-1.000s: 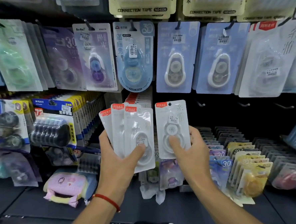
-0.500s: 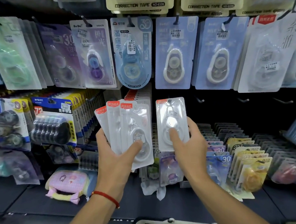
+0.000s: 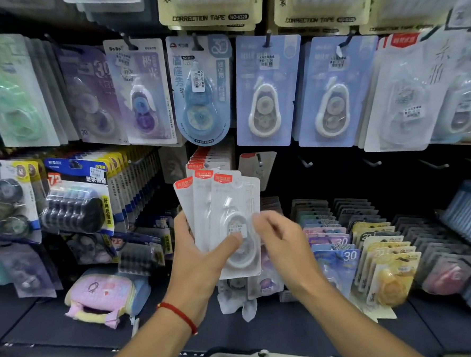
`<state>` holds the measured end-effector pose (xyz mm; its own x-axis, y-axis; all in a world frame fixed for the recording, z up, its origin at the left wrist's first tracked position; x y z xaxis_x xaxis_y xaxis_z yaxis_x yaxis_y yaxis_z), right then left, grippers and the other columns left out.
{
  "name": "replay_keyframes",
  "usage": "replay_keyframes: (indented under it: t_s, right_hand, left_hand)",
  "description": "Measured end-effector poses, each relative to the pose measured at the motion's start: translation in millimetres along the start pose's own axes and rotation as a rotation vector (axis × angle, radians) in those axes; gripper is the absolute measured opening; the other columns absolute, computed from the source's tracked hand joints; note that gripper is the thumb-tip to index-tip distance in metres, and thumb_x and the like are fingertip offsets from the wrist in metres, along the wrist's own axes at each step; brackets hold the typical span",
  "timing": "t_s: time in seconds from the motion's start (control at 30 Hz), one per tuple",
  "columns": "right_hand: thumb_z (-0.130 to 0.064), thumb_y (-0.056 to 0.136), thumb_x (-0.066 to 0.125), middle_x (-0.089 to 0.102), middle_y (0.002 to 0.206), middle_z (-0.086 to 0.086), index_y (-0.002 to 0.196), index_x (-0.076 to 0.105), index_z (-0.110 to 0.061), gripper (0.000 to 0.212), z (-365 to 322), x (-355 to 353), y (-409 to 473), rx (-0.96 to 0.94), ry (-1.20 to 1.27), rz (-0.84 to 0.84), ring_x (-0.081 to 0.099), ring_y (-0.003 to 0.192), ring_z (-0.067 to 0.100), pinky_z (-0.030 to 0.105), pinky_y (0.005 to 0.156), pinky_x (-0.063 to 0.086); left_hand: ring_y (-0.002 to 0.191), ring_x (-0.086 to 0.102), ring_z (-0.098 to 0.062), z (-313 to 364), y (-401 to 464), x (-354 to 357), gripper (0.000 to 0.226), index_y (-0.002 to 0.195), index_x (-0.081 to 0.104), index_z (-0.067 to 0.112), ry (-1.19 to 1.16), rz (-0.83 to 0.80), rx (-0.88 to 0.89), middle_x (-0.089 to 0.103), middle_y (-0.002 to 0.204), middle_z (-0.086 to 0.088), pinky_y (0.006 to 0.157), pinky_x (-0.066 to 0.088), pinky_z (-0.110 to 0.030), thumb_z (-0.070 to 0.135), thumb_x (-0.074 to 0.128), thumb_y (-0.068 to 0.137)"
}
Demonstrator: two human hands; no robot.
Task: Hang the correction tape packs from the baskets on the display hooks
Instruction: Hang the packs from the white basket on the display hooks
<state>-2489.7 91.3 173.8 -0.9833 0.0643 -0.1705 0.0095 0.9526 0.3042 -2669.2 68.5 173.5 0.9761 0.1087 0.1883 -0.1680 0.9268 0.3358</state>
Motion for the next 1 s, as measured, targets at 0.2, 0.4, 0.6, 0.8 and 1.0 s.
replay_keyframes:
  t_s: [0.2, 0.4, 0.6, 0.8, 1.0]
  right_hand:
    - [-0.041, 0.095, 0.076, 0.081, 0.103, -0.003, 0.115, 0.074, -0.026, 0.025, 2.8, 4.3, -14.8, 0.074, 0.159, -0.041, 0.078, 0.098, 0.019, 0.035, 0.087, 0.063]
    - [-0.048, 0.083, 0.078, 0.080, 0.103, 0.001, 0.112, 0.066, -0.021, 0.042, 2.8, -4.6, -11.3, 0.074, 0.231, 0.071, 0.078, 0.096, 0.021, 0.040, 0.083, 0.062]
    - [-0.061, 0.087, 0.070, 0.075, 0.105, -0.015, 0.110, 0.058, -0.045, 0.031, -11.5, -25.8, -2.1, -0.099, 0.038, 0.230, 0.074, 0.093, 0.007, 0.034, 0.078, 0.058]
    - [-0.060, 0.090, 0.072, 0.076, 0.111, -0.015, 0.118, 0.061, -0.043, 0.034, -6.5, -30.3, 14.1, -0.079, 0.036, 0.251, 0.074, 0.101, 0.008, 0.049, 0.091, 0.060]
    - [-0.073, 0.081, 0.069, 0.077, 0.102, -0.018, 0.114, 0.064, -0.042, 0.045, 3.3, -31.4, 13.6, -0.044, 0.042, 0.350, 0.075, 0.091, 0.006, 0.042, 0.081, 0.063]
  left_hand:
    - [0.117, 0.071, -0.011, -0.4, -2.4, 6.5, 0.090, 0.134, 0.049, 0.044, -0.036, -0.029, -0.002, 0.070, 0.129, 0.012, 0.086, 0.061, -0.025, 0.039, 0.098, 0.059]
    - [0.109, 0.075, -0.013, -2.4, 1.0, -3.0, 0.062, 0.129, 0.053, 0.040, -0.159, 0.007, -0.061, 0.074, 0.123, 0.009, 0.073, 0.064, -0.027, 0.041, 0.090, 0.080]
    - [0.107, 0.069, 0.006, 11.0, 4.9, -27.6, 0.046, 0.117, 0.050, 0.057, 0.058, 0.137, 0.064, 0.069, 0.117, 0.029, 0.082, 0.058, -0.024, 0.047, 0.083, 0.086]
    - [0.104, 0.069, 0.007, 13.1, 6.8, -33.7, 0.044, 0.118, 0.050, 0.053, 0.063, 0.164, 0.091, 0.069, 0.115, 0.030, 0.074, 0.057, -0.010, 0.040, 0.081, 0.089]
    - [0.104, 0.069, 0.006, 15.2, 6.8, -34.3, 0.046, 0.121, 0.050, 0.051, 0.079, 0.176, 0.105, 0.070, 0.115, 0.029, 0.077, 0.056, -0.010, 0.039, 0.081, 0.090]
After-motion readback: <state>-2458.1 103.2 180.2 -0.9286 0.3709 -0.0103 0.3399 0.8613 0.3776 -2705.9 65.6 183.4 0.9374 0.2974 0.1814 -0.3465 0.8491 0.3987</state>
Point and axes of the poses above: each hand's wrist, its own y-axis towards the middle knuckle, its own x-axis out of the palm, z = x × y, the point moved 9 cm from there along y, towards the middle knuckle
